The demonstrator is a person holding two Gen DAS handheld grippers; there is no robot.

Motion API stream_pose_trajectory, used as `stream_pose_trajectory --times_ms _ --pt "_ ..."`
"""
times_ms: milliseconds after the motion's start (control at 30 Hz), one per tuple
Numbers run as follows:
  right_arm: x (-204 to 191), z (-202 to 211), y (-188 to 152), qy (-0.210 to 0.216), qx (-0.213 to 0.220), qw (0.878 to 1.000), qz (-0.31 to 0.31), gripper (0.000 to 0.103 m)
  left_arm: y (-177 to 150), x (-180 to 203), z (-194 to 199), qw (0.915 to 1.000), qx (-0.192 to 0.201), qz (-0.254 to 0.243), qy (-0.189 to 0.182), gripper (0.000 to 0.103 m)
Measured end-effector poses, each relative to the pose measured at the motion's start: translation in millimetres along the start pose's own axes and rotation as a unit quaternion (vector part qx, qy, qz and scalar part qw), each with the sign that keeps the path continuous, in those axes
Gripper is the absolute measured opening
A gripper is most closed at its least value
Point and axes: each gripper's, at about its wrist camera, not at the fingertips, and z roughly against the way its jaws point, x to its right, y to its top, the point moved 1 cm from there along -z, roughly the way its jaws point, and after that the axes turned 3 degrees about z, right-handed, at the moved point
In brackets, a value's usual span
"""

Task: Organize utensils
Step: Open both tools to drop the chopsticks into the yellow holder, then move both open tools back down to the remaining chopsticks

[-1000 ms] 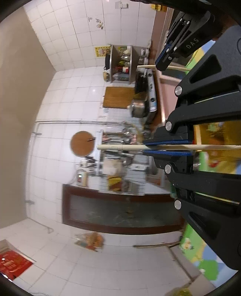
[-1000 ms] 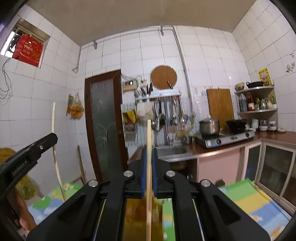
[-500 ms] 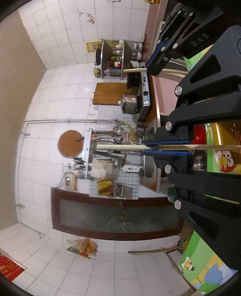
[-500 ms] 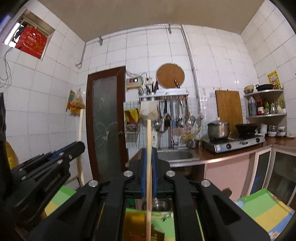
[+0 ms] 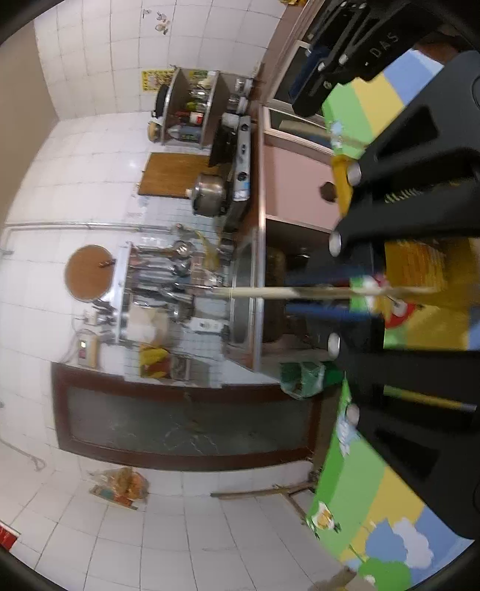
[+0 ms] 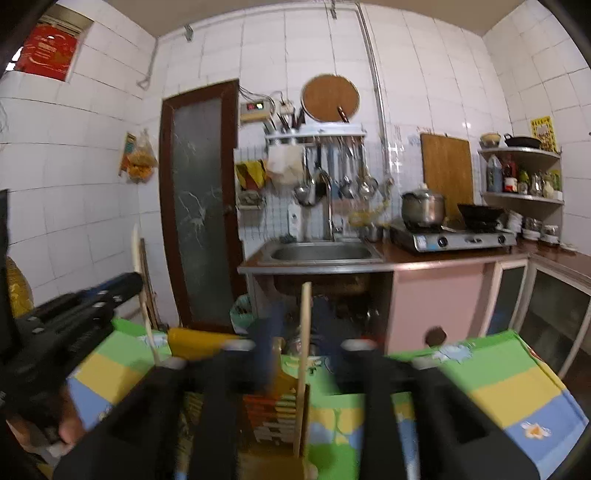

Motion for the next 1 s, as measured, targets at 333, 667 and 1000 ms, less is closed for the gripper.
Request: stream_pose_trajectory --times_ms 333,667,1000 --pt "8.6 63.3 6.0 -0.037 -0.043 0.998 -0.008 0.076 2.7 -35.4 92.9 0.9988 -0.041 0.005 0.025 0.094" --pt "5.1 107.9 -65.0 -0.057 -0.141 0.988 -0.038 0.076 -61.8 -42.4 141.1 0.9902 -0.133 -0.013 0.040 0.098" --pt "2.3 111.7 -149.3 -0.067 -0.253 0.962 -0.079 0.076 -142.6 -58.3 131.3 0.9684 -0.237 0.019 0.076 0.098"
